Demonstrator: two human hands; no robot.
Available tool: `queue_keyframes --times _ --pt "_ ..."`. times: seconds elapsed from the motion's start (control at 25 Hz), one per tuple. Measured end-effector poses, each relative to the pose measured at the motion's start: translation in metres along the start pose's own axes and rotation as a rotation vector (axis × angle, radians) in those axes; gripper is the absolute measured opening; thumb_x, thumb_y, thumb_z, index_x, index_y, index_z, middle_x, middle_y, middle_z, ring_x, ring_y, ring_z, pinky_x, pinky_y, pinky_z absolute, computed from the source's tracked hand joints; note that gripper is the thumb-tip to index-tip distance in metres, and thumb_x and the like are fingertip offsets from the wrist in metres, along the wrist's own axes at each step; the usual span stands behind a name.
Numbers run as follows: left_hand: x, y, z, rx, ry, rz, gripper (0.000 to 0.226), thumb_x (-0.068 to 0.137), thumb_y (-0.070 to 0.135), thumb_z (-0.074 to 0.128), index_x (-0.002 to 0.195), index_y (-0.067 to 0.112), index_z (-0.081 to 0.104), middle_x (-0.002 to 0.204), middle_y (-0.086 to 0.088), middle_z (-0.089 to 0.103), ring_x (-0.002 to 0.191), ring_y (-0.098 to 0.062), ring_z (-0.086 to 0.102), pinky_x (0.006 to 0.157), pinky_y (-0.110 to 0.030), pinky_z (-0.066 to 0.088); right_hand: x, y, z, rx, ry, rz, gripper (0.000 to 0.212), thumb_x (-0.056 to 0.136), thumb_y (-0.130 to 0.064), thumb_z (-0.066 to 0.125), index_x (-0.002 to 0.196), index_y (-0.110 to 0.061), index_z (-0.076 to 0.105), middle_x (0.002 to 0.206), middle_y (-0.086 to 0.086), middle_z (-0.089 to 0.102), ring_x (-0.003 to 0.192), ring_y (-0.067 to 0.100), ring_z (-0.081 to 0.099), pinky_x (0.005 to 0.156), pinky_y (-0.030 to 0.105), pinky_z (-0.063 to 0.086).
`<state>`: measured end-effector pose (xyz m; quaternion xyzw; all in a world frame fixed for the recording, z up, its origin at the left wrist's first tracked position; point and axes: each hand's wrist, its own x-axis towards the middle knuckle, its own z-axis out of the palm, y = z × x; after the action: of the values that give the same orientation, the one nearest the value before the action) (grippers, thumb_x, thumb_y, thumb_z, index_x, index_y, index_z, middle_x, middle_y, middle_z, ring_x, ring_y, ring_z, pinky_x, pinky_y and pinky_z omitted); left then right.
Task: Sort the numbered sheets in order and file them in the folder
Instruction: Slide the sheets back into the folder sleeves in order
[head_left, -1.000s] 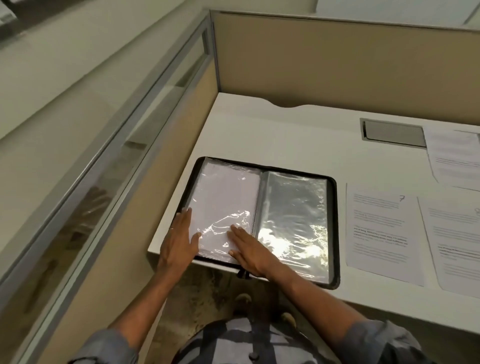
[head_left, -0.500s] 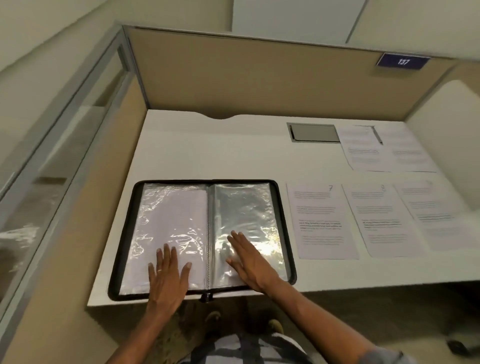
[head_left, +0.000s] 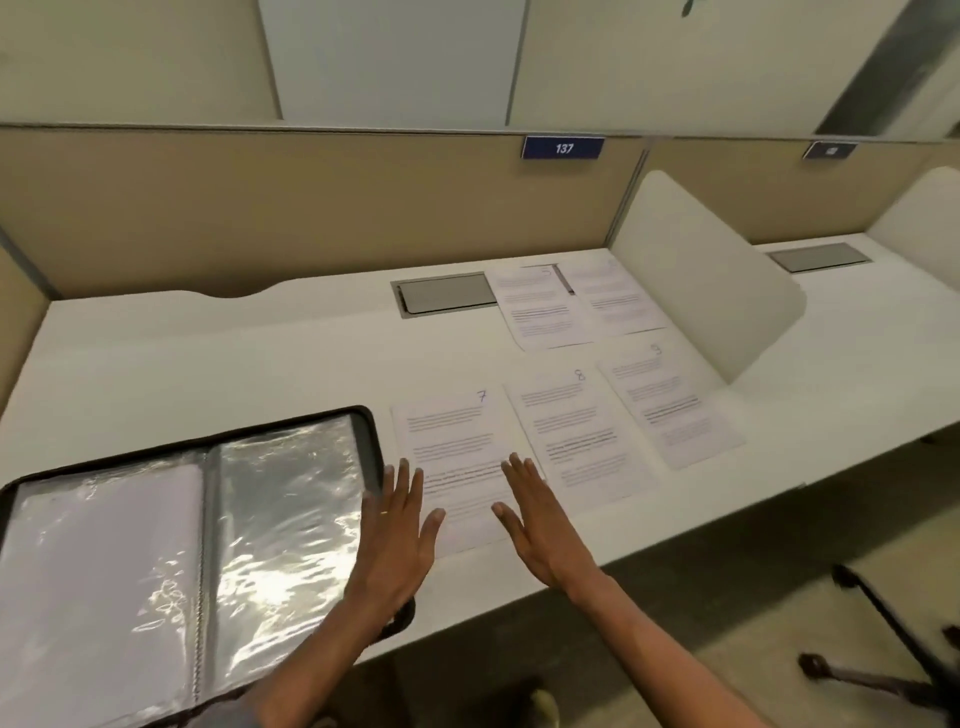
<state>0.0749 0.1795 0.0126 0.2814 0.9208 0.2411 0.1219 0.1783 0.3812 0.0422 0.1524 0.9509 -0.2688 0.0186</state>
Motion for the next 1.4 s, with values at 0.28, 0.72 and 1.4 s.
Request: queue_keyframes --times 0.28,0.72,1.4 --pt "0.084 0.150 0.054 0.035 0.054 0.035 0.093 0.081 0.079 -0.023 0.157 0.026 -0.018 0.164 0.007 -0.028 0.151 -0.014 -0.027 0.122 -0.043 -0.021 0.016 0.120 -0.105 -0.058 0.078 -0.017 0.066 0.107 -0.055 0.031 0.162 -0.033 0.001 0.167 -0.017 -0.012 0.153 0.003 -0.013 0.121 0.025 -0.011" --pt "0.242 0.230 0.080 0.064 0.074 0.120 0.098 0.085 0.076 -0.020 0.163 0.018 -0.003 0.168 -0.001 -0.018 0.155 -0.019 -0.020 0.124 -0.043 -0.014 0.125 0.218 -0.190 -0.048 0.079 -0.021 0.065 0.108 -0.049 0.028 0.163 -0.022 0.007 0.170 -0.005 -0.003 0.157 0.013 -0.008 0.127 0.037 0.000" --pt "0.416 0.217 0.110 0.189 -0.026 -0.079 0.079 0.098 0.061 0.006 0.163 0.015 0.001 0.170 -0.005 -0.011 0.156 -0.023 -0.014 0.126 -0.048 -0.008 0.351 0.295 -0.181 -0.026 -0.074 -0.123 0.074 0.105 -0.053 0.034 0.162 -0.011 0.013 0.170 0.005 0.004 0.158 0.021 -0.001 0.128 0.043 0.008"
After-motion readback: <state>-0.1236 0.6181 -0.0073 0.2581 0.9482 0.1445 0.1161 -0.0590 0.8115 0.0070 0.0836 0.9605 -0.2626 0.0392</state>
